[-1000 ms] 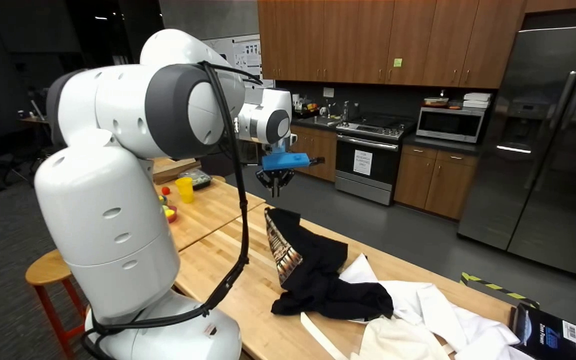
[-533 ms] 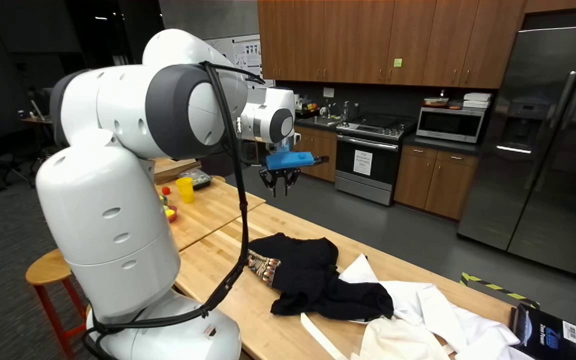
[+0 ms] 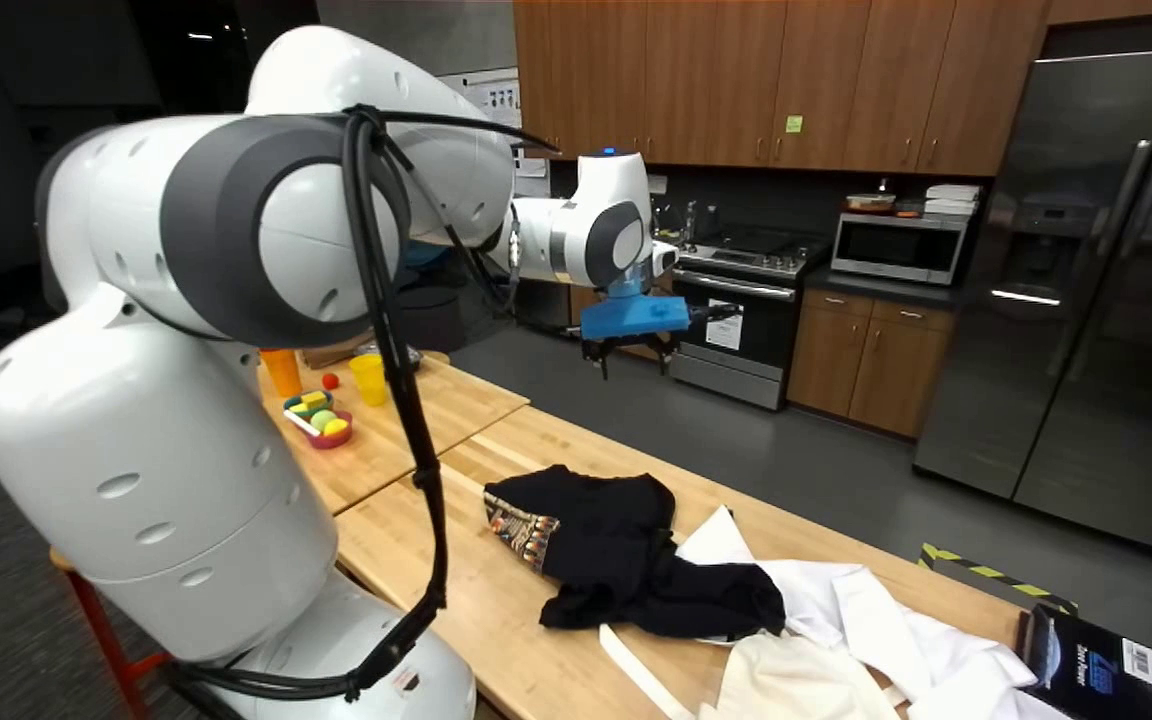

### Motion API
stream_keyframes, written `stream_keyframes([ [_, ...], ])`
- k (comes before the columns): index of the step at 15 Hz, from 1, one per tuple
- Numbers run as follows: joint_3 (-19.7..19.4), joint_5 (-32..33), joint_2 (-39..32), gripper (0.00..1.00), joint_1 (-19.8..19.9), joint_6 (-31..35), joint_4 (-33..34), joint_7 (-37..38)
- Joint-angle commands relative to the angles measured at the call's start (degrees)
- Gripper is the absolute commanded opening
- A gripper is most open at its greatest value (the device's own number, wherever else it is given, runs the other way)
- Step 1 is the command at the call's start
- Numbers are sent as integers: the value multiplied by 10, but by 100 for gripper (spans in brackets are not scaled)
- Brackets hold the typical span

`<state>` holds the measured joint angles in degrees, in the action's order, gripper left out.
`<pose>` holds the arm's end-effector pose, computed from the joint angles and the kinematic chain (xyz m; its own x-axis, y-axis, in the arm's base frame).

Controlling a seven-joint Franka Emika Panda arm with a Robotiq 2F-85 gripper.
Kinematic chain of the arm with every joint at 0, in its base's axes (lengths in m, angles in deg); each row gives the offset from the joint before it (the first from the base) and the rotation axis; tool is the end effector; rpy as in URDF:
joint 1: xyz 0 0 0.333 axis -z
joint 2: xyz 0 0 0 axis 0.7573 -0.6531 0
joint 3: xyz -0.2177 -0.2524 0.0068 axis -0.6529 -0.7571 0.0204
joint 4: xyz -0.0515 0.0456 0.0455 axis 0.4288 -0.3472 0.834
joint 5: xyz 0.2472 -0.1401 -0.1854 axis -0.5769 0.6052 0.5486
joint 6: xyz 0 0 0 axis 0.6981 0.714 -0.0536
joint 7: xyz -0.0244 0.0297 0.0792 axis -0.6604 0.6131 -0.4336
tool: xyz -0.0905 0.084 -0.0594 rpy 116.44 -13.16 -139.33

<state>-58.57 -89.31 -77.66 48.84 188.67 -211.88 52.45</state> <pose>0.4698 -0.0146 0.5033 0.8775 0.4204 0.2309 0.4053 -0.9073 0.1118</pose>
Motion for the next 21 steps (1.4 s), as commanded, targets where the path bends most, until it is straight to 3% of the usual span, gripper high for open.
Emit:
stream_keyframes([
  [1, 1, -18, 18, 100, 2, 92, -95, 101],
  [5, 0, -49, 23, 100, 4, 196, -196, 184],
  [8, -9, -41, 33, 100, 11, 217, -241, 189],
  [12, -32, -4, 41, 100, 25, 176, -253, 130],
  [15, -56, 0, 36, 100, 18, 146, -239, 35],
  [19, -82, -81, 35, 100, -29, 139, -214, -132],
  [20, -71, -53, 27, 100, -2, 156, -232, -79],
  [21, -73, -66, 27, 100, -10, 154, -225, -103],
])
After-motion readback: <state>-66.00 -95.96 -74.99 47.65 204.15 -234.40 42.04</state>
